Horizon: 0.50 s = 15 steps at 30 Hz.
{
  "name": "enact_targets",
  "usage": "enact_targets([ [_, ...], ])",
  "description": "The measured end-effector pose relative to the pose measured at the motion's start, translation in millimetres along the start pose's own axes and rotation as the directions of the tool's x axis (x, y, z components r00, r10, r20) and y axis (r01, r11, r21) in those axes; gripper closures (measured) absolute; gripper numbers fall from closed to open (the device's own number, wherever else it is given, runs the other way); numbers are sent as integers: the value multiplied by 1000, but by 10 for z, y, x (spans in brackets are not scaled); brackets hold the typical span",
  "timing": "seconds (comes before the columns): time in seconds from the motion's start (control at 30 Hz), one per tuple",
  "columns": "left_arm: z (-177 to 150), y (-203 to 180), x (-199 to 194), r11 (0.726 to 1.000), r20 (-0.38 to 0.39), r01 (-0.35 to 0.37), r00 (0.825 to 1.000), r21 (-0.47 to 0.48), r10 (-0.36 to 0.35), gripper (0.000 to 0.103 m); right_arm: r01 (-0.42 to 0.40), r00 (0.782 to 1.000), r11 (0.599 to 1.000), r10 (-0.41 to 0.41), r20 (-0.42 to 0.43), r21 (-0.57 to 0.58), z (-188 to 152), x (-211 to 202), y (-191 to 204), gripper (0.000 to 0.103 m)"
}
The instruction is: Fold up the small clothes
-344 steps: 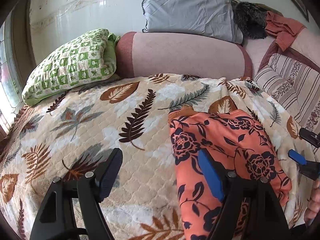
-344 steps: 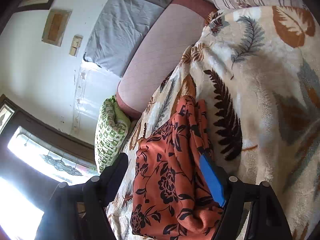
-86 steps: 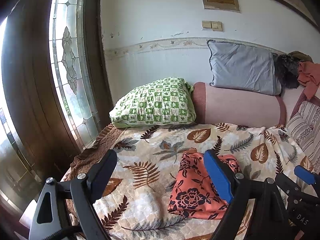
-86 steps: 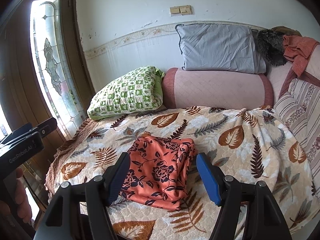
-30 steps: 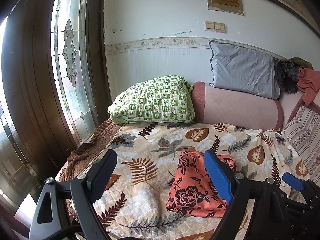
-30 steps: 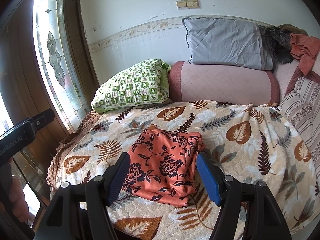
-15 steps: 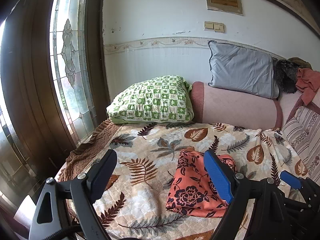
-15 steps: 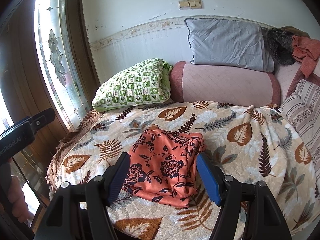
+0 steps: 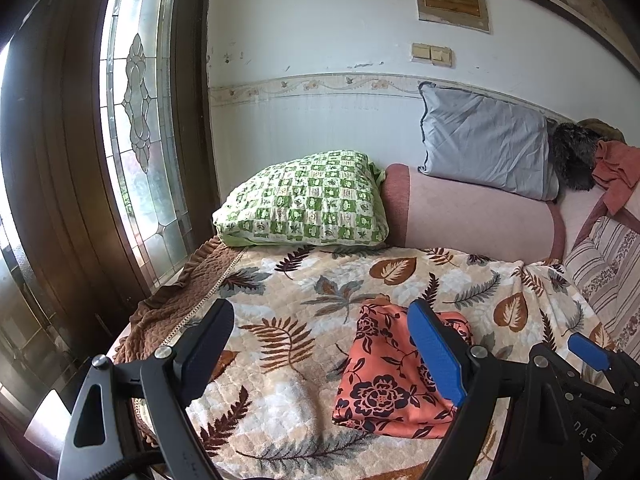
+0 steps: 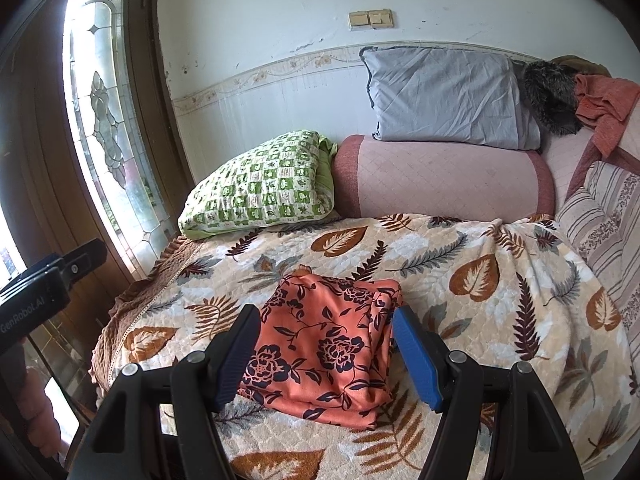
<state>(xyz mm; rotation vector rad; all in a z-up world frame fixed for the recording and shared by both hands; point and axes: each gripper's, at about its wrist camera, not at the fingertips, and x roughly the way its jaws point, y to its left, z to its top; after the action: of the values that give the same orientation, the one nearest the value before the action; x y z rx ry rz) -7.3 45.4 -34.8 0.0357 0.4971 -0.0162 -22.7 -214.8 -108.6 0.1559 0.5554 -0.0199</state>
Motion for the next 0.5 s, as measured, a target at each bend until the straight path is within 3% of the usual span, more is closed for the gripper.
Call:
enact_targets([
  [0.5,-33,-24,265,998,-34,59,998,23,-58,14,-1,999,1000,0,-44,-17,-12,247,53,31],
])
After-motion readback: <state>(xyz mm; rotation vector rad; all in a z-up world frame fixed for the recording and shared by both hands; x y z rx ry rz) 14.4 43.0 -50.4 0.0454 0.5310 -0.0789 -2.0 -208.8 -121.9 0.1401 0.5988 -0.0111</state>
